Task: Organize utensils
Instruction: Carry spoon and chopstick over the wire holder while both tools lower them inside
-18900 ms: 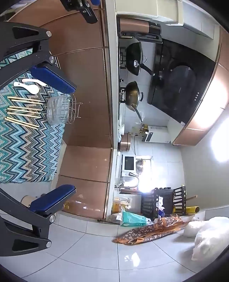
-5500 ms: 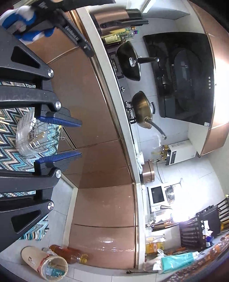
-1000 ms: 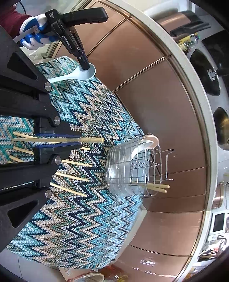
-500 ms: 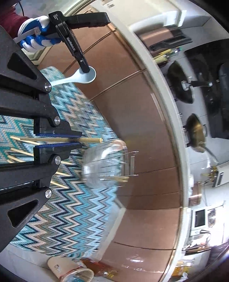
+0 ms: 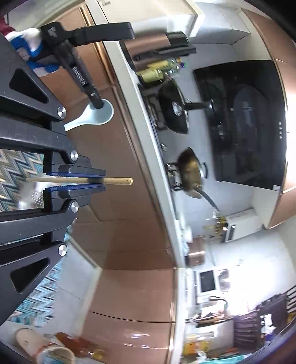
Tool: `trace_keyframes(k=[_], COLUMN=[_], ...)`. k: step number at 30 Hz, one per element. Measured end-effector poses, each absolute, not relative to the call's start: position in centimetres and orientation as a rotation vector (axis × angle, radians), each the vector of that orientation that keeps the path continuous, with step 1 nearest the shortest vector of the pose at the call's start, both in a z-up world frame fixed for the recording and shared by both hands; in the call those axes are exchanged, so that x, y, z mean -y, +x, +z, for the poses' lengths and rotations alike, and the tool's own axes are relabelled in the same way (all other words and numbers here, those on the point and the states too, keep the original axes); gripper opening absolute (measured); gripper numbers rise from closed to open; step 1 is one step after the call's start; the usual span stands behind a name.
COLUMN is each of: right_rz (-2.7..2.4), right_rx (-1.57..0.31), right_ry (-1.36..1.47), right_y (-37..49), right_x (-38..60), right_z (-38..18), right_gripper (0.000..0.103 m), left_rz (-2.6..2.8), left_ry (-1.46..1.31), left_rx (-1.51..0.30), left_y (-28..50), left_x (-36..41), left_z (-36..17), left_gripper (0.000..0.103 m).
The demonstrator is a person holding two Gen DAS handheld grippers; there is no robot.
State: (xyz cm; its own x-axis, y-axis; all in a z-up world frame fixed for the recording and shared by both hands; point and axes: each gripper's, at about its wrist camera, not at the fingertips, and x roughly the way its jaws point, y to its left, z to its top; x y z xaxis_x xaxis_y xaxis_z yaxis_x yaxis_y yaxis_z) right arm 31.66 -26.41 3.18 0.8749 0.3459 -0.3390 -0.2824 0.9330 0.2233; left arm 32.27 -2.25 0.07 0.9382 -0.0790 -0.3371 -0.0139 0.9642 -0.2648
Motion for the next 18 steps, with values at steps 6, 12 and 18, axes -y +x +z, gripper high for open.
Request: trace_keyframes(k=[6, 12, 18], right_rz=[0.289, 0.265, 0.261], right_rx=[-0.401, -0.427, -0.487], right_ry=[0.156, 0.143, 0.144], right_y=[36.7, 38.7, 39.2], right_x=[26.9, 27.0, 27.2], right_z=[-0.3, -4.5, -8.5], right_gripper=[0.006, 0.006, 0.006], left_rz=[0.051, 0.082, 0.101], left_ry=[-0.173, -0.107, -0.069], left_rx=[-0.326, -0.300, -0.297], left_y=[36.8, 38.9, 39.3], left_x=[6.1, 9.2, 10.5], left_z=[-3.0, -6.8, -9.7], left_gripper=[0.005, 0.005, 0.007])
